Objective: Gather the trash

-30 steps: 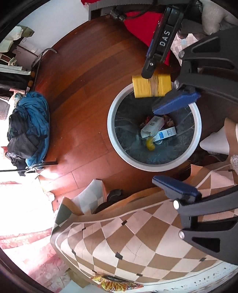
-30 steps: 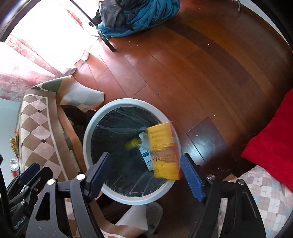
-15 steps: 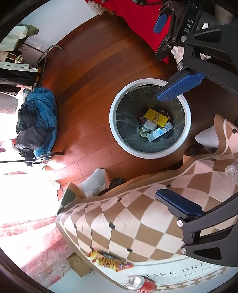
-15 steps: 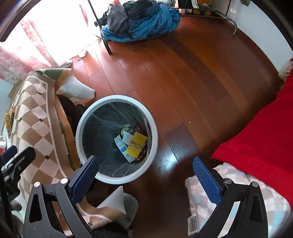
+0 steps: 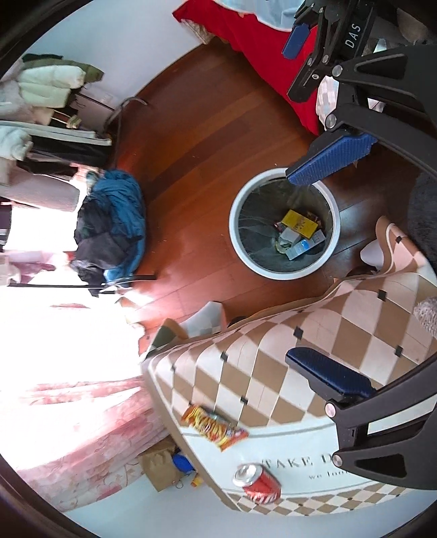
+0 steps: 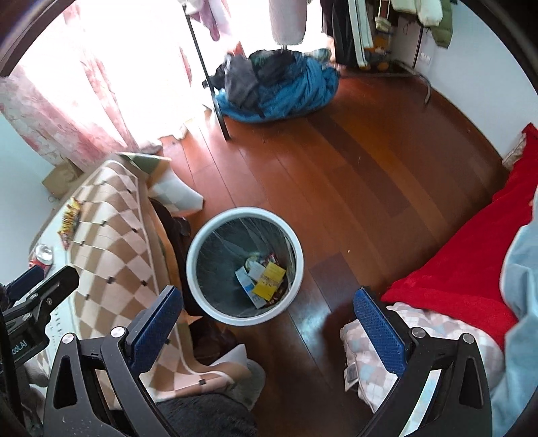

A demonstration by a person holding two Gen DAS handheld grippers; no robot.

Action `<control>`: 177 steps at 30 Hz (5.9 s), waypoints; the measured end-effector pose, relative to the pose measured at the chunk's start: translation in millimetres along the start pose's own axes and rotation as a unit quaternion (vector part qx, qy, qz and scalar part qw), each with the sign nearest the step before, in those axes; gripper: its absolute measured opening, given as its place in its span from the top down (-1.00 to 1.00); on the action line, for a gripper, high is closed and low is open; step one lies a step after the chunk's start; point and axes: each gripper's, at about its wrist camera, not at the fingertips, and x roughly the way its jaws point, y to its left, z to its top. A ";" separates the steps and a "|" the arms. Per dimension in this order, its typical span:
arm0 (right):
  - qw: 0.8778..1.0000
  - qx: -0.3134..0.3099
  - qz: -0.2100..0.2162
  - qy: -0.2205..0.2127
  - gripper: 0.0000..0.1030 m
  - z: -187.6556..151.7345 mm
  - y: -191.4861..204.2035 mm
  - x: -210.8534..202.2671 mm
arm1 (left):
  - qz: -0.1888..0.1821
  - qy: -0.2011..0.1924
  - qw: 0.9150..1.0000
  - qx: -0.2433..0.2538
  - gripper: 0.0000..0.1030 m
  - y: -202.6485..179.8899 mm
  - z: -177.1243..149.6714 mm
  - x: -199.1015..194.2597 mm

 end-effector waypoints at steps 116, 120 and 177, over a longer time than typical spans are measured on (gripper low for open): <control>0.964 0.140 0.177 0.144 0.85 33.0 -38.0 216.8 | -0.065 0.131 0.988 -0.041 -0.21 -10.4 45.0 192.1; 0.960 0.146 0.176 0.163 0.73 32.7 -43.8 243.9 | -0.057 0.154 0.985 -0.053 -0.66 -10.5 45.9 210.2; 0.984 -0.049 0.169 0.010 -1.00 -39.8 41.9 -206.4 | -0.120 0.020 0.993 0.000 -0.88 27.9 -22.4 -176.7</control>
